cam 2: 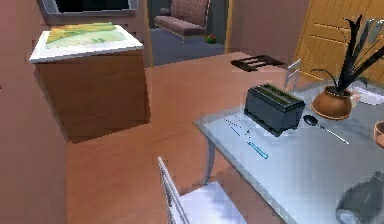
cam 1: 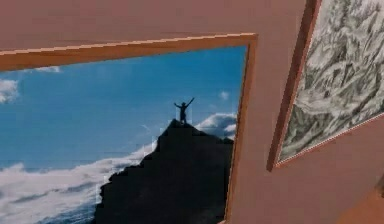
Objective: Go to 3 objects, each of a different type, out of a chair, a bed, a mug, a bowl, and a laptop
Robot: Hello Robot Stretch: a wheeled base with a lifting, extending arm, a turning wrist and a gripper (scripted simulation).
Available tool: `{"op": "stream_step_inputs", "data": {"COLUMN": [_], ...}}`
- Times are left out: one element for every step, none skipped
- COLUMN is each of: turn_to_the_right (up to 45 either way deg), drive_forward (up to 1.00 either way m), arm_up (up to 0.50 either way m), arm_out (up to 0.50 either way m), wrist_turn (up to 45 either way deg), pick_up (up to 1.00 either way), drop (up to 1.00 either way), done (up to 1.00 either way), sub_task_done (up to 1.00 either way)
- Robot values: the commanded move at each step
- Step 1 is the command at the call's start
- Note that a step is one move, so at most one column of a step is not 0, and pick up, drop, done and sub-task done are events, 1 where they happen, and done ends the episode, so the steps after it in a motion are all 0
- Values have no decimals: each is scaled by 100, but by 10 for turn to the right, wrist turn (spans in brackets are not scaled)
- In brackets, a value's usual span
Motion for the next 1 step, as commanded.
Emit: {"op": "stream_step_inputs", "data": {"turn_to_the_right": [150], "drive_forward": [0], "arm_up": [0], "arm_out": [0], "wrist_turn": [0], "pick_up": [0], "drop": [0], "done": [0], "sub_task_done": [0]}}
